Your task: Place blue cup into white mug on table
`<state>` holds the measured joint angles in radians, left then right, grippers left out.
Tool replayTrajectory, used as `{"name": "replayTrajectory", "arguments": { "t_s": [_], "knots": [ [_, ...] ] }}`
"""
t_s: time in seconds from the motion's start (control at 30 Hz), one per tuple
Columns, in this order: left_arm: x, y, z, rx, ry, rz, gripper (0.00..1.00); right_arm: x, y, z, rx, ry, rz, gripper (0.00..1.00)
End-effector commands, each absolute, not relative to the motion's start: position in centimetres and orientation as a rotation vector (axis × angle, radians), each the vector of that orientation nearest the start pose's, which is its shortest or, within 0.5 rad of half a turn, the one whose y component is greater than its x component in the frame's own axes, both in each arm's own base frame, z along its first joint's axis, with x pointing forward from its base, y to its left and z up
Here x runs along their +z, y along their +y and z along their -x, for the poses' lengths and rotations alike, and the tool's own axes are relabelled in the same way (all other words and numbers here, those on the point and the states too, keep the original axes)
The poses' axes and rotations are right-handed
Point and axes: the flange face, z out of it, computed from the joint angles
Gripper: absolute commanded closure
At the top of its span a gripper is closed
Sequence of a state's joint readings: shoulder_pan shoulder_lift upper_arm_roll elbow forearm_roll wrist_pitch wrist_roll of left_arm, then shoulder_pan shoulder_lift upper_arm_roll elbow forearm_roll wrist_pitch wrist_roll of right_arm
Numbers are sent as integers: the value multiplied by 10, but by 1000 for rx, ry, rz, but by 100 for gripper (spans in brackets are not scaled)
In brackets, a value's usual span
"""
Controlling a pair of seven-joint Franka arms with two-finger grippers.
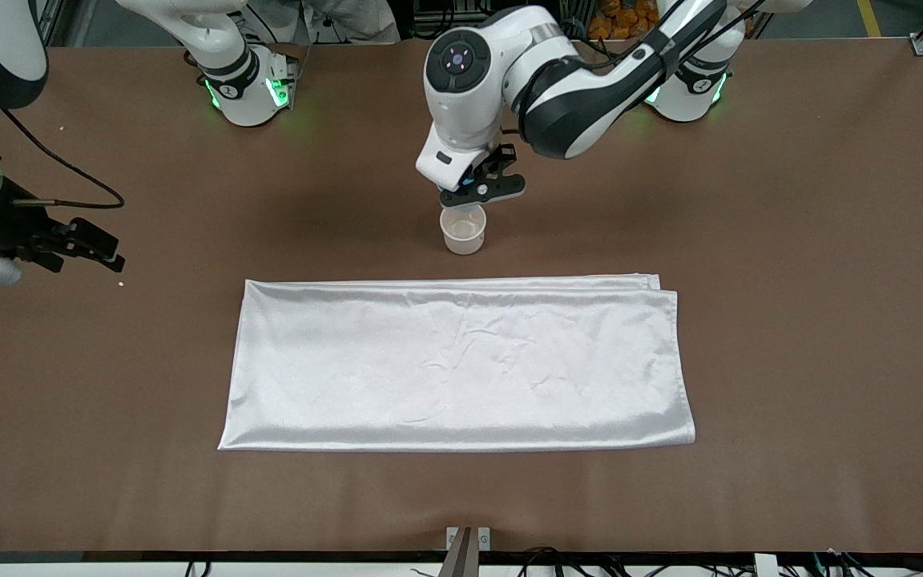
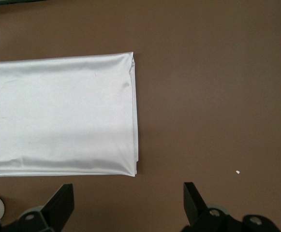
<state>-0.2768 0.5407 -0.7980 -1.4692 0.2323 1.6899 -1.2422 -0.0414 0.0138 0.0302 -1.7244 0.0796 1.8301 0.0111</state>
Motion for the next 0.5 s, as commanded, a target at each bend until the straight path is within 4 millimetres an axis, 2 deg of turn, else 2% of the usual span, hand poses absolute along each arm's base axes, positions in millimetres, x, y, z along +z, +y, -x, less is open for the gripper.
{"name": "replayTrajectory", "arguments": {
  "t_s": [0.0,0.2,0.47],
  "knots": [
    [408,-534,-404,279,-268,3017,100,579,2,-563,-142,19,3052,0],
    [384,-540,-399,298,-268,2985,100,580,4,-559,-102,11,3055,0],
    [365,-548,-393,315,-250,2969,100,582,12,-557,-102,-18,3065,0]
  ]
}}
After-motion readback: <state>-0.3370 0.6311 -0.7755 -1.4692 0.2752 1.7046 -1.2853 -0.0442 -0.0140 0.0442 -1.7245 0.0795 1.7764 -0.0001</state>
